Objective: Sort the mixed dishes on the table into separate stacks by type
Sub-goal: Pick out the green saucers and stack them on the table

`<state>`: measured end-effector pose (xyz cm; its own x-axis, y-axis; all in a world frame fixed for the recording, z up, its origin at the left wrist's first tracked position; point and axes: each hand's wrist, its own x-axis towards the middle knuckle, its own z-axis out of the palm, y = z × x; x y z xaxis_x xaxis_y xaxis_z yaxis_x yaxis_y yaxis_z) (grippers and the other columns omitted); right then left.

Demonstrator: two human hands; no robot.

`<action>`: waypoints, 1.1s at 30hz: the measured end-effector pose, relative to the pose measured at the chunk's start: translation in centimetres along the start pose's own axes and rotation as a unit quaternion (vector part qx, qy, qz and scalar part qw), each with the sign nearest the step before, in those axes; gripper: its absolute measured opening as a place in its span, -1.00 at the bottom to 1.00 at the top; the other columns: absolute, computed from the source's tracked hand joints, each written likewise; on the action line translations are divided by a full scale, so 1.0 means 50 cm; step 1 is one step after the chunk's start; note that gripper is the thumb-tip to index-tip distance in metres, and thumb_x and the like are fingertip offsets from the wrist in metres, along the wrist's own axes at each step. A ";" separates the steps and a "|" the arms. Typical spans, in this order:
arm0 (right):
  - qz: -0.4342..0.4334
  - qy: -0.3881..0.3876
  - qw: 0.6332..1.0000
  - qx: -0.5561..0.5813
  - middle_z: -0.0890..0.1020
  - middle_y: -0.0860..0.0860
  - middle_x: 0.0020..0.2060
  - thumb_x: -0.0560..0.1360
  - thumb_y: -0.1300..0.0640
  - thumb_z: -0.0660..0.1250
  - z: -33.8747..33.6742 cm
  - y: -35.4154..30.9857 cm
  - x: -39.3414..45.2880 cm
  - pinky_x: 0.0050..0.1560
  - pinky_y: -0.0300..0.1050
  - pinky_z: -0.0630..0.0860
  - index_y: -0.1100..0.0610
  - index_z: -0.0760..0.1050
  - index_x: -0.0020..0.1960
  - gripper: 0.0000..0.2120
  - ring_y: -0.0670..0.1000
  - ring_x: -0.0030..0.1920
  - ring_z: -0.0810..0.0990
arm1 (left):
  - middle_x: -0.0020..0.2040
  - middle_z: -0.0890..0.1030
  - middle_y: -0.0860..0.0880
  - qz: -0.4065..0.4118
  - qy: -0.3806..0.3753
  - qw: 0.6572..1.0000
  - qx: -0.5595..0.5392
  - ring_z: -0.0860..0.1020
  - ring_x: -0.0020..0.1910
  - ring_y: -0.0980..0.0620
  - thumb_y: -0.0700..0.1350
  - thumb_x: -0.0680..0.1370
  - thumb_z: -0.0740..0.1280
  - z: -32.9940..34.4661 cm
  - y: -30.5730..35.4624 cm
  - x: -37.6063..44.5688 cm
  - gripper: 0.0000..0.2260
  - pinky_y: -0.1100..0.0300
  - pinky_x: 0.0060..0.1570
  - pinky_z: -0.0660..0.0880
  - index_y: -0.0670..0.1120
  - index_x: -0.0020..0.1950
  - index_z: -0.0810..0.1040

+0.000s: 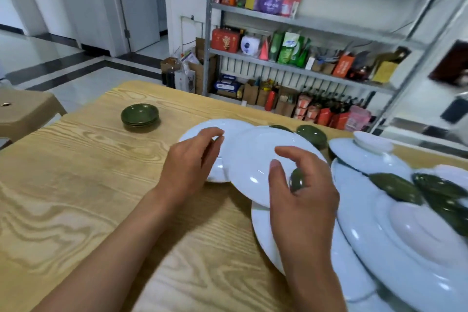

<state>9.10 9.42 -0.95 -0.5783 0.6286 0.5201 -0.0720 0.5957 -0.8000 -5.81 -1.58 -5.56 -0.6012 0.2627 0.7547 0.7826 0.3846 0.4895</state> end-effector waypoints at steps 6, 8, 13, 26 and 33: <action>0.127 -0.010 0.985 -0.117 0.31 -0.46 0.26 0.41 -0.05 0.47 -0.130 0.060 -0.003 0.44 -0.13 0.18 -0.17 0.41 0.31 -0.49 -0.20 0.49 0.12 | -0.14 0.65 -0.07 0.203 -0.002 0.979 -0.036 0.52 -0.20 0.08 -0.16 0.58 0.30 0.029 0.102 -0.040 -0.82 0.23 -0.22 0.48 -0.23 0.07 0.61; 0.199 -0.054 0.972 -0.108 0.28 -0.25 0.45 0.34 -0.14 0.51 -0.141 0.069 -0.007 0.47 -0.02 0.21 -0.21 0.30 0.42 -0.29 -0.14 0.51 0.15 | -0.19 0.61 -0.04 0.216 -0.019 0.975 -0.053 0.50 -0.24 0.06 -0.14 0.58 0.30 0.038 0.113 -0.055 -0.85 0.14 -0.35 0.47 -0.16 0.09 0.58; 0.180 -0.097 0.963 -0.178 0.08 -0.13 0.56 0.31 -0.14 0.53 -0.130 0.079 0.003 0.46 -0.18 0.08 -0.16 0.14 0.53 -0.10 -0.20 0.54 -0.06 | -0.22 0.59 -0.01 0.226 -0.039 0.972 -0.046 0.49 -0.26 0.06 -0.12 0.59 0.30 0.048 0.116 -0.065 -0.86 0.08 -0.44 0.45 -0.13 0.08 0.58; 0.180 -0.091 0.961 -0.191 0.34 -0.04 0.43 0.29 -0.08 0.51 -0.091 0.116 0.018 0.43 -0.01 0.29 -0.03 0.27 0.46 -0.20 -0.05 0.49 0.21 | -0.17 0.63 -0.03 0.213 -0.044 0.975 -0.044 0.55 -0.27 -0.01 -0.14 0.60 0.27 0.036 0.107 -0.051 -0.84 0.08 -0.42 0.45 -0.18 0.06 0.61; 0.172 -0.054 0.975 -0.133 0.49 -0.21 0.10 0.28 -0.06 0.53 -0.091 0.087 0.012 0.06 -0.31 0.37 -0.14 0.35 0.25 -0.39 -0.20 0.10 0.49 | -0.14 0.63 -0.05 0.213 -0.044 0.975 -0.054 0.55 -0.23 -0.01 -0.15 0.61 0.25 0.033 0.108 -0.051 -0.83 0.07 -0.37 0.48 -0.18 0.09 0.58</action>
<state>12.16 14.66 -2.74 -0.6143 0.7659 0.1897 0.3457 0.4773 -0.8079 -0.33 1.28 -5.56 -0.2259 0.4545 0.8616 0.9738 0.1292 0.1872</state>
